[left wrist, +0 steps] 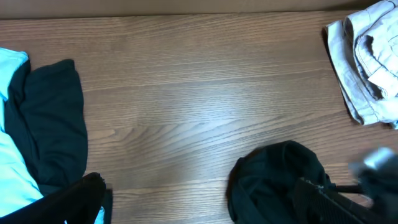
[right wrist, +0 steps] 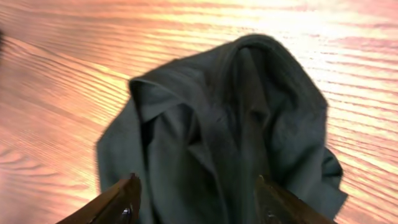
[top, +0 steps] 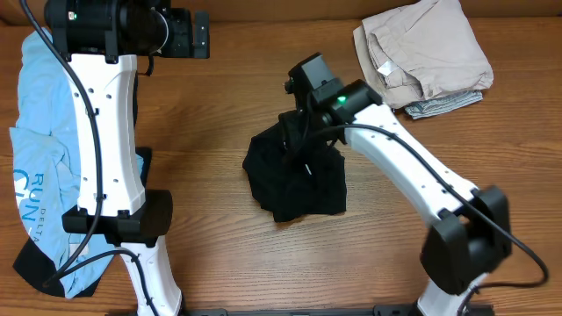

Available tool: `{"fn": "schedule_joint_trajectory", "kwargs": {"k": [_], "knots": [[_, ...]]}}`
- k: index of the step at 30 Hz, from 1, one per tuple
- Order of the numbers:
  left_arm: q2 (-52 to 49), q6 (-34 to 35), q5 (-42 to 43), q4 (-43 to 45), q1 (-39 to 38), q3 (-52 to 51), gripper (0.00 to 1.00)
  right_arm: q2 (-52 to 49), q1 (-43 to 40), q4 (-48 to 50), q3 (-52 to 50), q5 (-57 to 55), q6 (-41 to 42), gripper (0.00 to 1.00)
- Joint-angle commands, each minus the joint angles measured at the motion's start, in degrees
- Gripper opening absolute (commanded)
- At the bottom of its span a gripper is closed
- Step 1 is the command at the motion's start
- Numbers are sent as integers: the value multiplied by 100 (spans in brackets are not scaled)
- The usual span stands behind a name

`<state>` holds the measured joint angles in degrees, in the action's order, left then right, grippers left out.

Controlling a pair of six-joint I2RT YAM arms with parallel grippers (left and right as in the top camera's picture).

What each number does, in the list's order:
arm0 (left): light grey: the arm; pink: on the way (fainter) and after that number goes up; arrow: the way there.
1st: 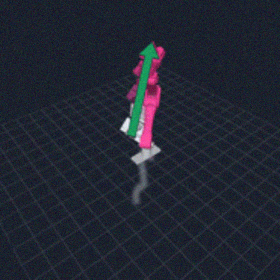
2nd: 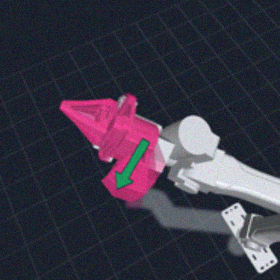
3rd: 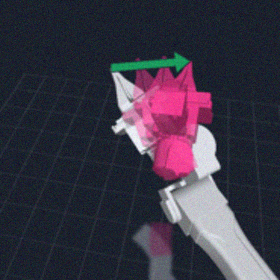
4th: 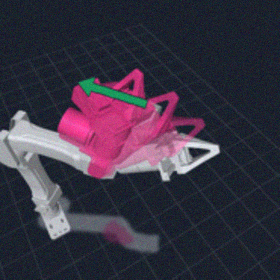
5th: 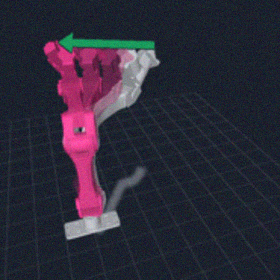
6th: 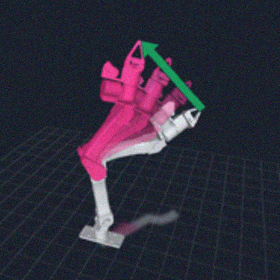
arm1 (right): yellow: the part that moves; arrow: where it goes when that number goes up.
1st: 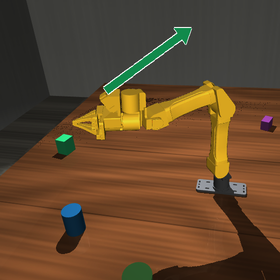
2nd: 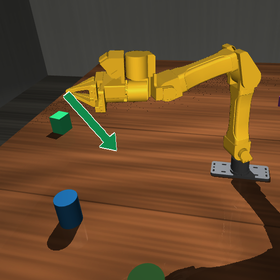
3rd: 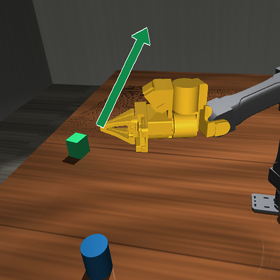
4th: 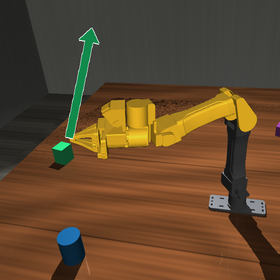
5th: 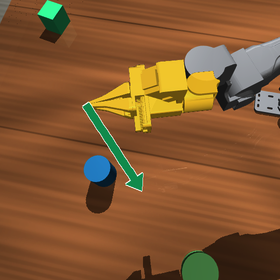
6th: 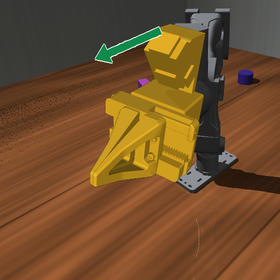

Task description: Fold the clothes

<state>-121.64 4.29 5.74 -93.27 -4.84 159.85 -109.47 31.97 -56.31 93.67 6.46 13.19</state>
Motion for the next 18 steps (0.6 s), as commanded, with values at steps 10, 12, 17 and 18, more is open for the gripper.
{"fn": "schedule_joint_trajectory", "kwargs": {"k": [10, 12, 17, 18], "knots": [[4, -94, -39, 9, 11, 0, 100, -791, -11, 492, -72, -282, -166, 44], [4, -98, -42, 9, 11, 0, 100, -833, -11, 529, -72, -396, -157, 31], [4, -133, -131, 4, 11, 0, 100, -695, -87, 354, -24, -907, 219, 4], [4, -136, -155, 4, 11, 0, 100, -595, -144, 227, 33, -914, 229, 4]]}}
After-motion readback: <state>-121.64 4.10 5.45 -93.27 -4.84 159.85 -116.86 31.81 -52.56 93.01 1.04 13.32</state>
